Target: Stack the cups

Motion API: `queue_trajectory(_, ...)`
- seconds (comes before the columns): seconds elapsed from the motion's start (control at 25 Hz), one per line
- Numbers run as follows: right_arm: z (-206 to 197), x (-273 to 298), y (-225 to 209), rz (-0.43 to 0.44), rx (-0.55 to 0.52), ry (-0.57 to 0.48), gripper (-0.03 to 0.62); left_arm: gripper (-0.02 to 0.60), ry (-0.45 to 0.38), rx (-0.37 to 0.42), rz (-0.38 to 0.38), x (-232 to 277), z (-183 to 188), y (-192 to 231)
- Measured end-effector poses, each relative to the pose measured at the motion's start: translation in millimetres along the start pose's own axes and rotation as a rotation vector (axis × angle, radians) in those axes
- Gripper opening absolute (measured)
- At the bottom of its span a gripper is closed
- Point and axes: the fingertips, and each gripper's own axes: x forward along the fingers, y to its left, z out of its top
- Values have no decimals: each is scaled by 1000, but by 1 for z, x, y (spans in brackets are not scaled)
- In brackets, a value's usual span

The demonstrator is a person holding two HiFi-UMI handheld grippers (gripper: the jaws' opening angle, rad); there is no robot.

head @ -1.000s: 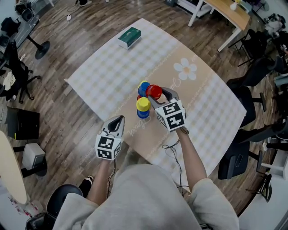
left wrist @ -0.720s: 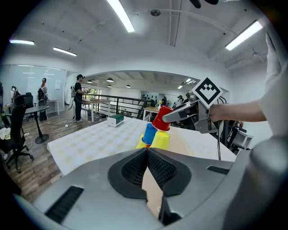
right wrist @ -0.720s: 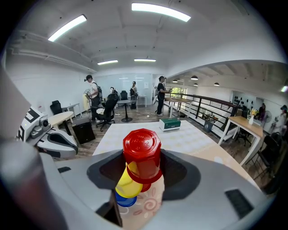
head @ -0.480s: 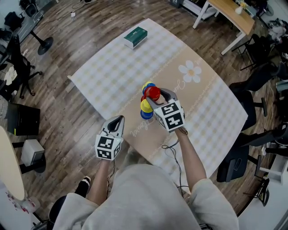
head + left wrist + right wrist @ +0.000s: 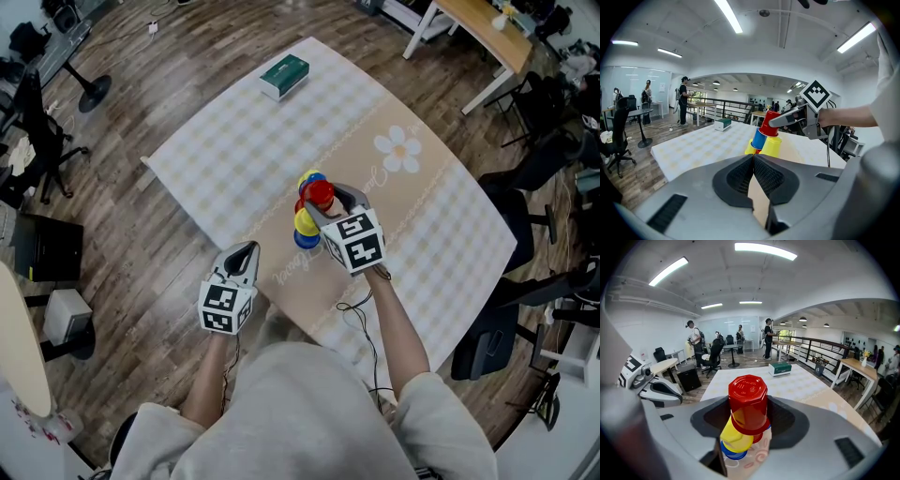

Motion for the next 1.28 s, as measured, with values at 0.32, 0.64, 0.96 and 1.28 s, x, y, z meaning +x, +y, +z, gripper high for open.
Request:
queue_trajectory(0.32,3,2,1,8,-13,-11,247,14,1,-1,1,0,-1,1)
queue_trajectory(0.64,5,1,3,16,-26,-40,294,14,2,1,0,1,1,1)
queue_trajectory(0.96,4,-12,4,11,-21,-73,296,14,0,9,-14,4,3,-5)
queue_trajectory(1.28,-17,-35,0,-18,9,-83,288,12,2,38,-61,15,7,-25)
